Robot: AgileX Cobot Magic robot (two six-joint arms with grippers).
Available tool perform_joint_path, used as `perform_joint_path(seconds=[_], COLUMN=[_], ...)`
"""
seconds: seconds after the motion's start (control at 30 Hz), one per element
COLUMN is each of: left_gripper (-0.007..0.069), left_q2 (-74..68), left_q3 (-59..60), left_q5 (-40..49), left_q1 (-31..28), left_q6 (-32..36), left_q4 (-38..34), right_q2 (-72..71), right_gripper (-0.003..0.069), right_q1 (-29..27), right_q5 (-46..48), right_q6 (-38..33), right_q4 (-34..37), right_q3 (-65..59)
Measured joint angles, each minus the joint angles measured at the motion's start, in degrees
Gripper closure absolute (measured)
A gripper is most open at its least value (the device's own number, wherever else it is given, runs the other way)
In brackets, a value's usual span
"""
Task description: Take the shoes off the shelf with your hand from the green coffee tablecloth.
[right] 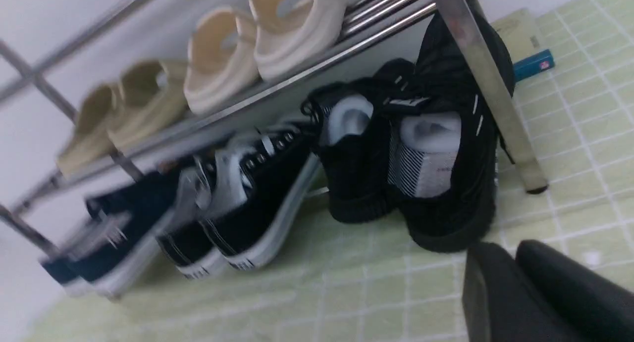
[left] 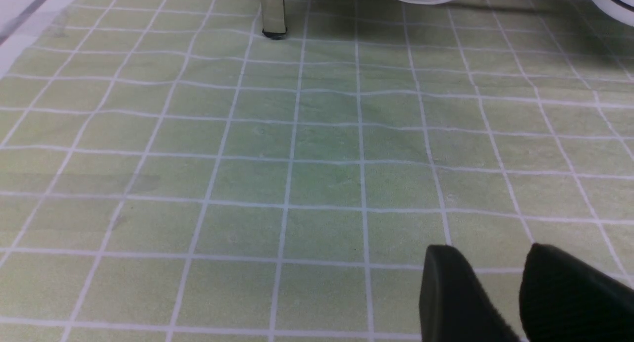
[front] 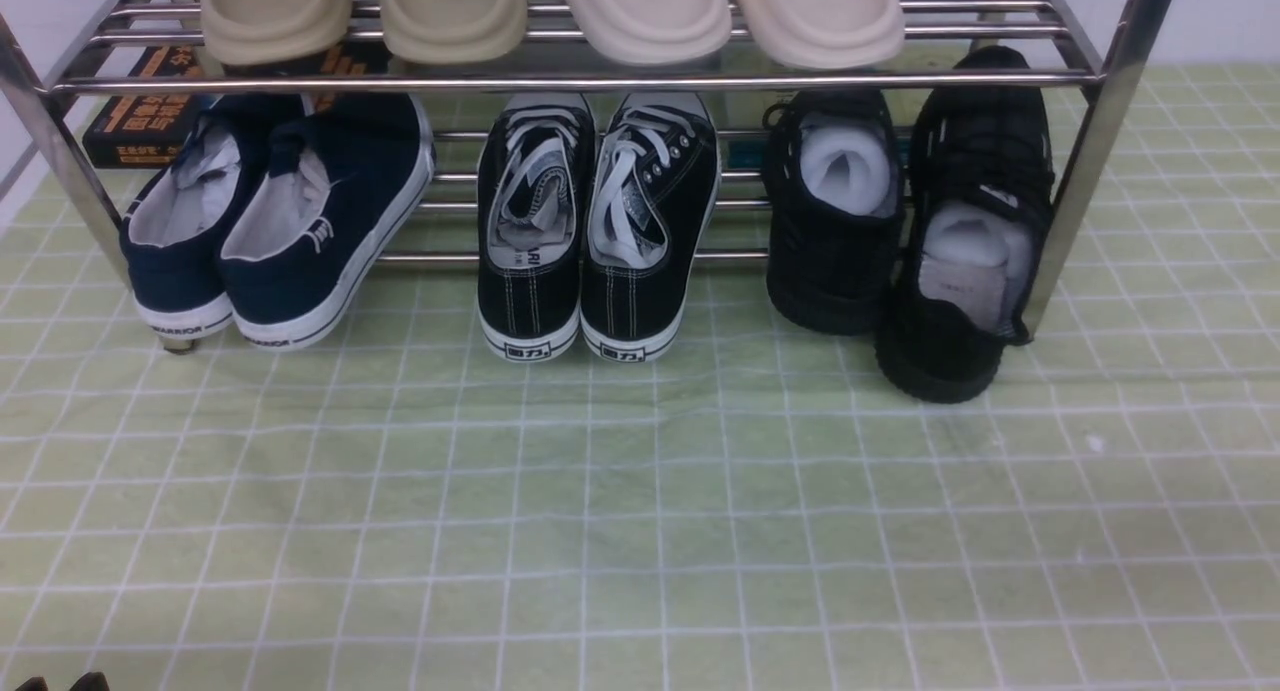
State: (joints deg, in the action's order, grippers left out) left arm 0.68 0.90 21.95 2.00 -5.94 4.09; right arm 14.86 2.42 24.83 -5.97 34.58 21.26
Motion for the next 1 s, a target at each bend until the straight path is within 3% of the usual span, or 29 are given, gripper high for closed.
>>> perform_joint_path(seconds=[0.1,0.27,0.37,0.5,0.67,0.7,0.77,1.0], left_gripper=[0.0384,0.0384,0.0384,0.0384,0.0384,0.0384,0.0384,0.0384], left_q2=[0.0,0.0,0.0,0.0,0.0,0.0,0.0,0.0], left_q3=[0.0,0.0,0.0,0.0,0.0,0.0,0.0,0.0], left_q5=[0.0,0.0,0.0,0.0,0.0,0.0,0.0,0.0], left_q1=[0.0,0.0,0.0,0.0,0.0,0.0,0.0,0.0], left_q6=[0.0,0.0,0.0,0.0,0.0,0.0,0.0,0.0], left_q4=[0.0,0.0,0.0,0.0,0.0,0.0,0.0,0.1], right_q2=[13.2,34.6,46.7,57.4,66.3,69.1,72.0,81.5], right_gripper=[0.0671,0.0662,0.0629,0.0550,0.0458,0.0419,0.0382,0.0267], right_q1=[0.0,0.0,1.3,8.3,19.2,22.7,25.8,31.6], right_q5=[13.9,31.5,35.0,36.2,37.5,37.6,37.6,32.6], right_q6=[-2.8,-4.5,-9.8,-13.0,-5.3,-0.6,4.5,18.4], right_q4=[-6.1,-8.3,-5.4,-3.3,-12.2,-18.5,-24.5,-40.6], right_q3=[10.0,22.3,27.5,33.0,43.4,48.2,53.0,67.4])
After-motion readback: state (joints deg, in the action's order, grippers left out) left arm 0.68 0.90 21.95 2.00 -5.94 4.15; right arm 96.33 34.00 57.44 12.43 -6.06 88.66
